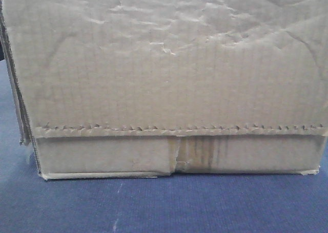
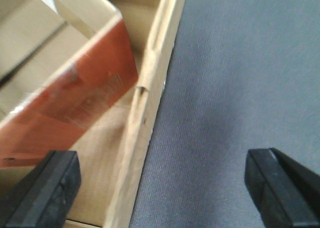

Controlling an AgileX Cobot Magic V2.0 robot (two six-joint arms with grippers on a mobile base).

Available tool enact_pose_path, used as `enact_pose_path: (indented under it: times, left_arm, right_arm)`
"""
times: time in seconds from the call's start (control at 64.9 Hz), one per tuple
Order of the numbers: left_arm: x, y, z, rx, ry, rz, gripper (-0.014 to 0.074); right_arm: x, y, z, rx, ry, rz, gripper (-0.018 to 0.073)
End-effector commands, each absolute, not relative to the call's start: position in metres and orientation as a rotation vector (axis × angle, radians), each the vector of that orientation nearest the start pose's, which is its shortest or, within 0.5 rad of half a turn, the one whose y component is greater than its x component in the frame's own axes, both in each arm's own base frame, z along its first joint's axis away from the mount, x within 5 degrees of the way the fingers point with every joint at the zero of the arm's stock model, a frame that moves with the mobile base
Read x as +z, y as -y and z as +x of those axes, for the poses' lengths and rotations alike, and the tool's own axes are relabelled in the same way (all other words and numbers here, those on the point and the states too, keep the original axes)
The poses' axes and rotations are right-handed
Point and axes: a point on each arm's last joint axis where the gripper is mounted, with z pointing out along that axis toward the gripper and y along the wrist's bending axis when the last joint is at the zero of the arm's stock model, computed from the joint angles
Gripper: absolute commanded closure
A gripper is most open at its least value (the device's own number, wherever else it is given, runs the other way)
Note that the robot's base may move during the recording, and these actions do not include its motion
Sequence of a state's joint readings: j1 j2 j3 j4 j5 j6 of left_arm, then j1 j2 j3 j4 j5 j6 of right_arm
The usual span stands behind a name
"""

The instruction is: Stack two boxes on right shelf middle

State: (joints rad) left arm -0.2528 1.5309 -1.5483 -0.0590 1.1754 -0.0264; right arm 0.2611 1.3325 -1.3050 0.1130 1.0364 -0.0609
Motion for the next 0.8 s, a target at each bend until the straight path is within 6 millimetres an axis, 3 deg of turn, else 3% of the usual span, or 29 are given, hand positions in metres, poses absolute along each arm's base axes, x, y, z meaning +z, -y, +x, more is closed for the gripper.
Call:
enact_pose_path:
  times: [0.0,0.277,0.555,0.663,0.786]
  left_arm:
    - [0.368,0.088,0.308,-0.220,-2.606,0.265,-0.0003]
    - [0.350,0.107,0.311,-0.251,-2.632,0.317,-0.0003]
    - [0.329,0.113,0.321,-0.219,-2.718,0.227,0.0027]
    - [0.329,0.114,0.321,-0.219,-2.720,0.227,0.0179]
    - [0.328,0.114,0.321,-0.218,-2.722,0.227,0.0510]
  right_arm:
    - [0.361,-0.081,0.269,0.212,-2.550,-0.381,-0.0010]
    - [0.331,-0.087,0.293,0.205,-2.644,-0.386,-0.0010]
    - [0.324,-0.089,0.300,0.204,-2.637,-0.381,-0.0010]
    - [0.324,-0.089,0.300,0.204,-2.635,-0.381,-0.0010]
    - [0.324,-0.089,0.300,0.204,-2.635,-0.381,0.0082]
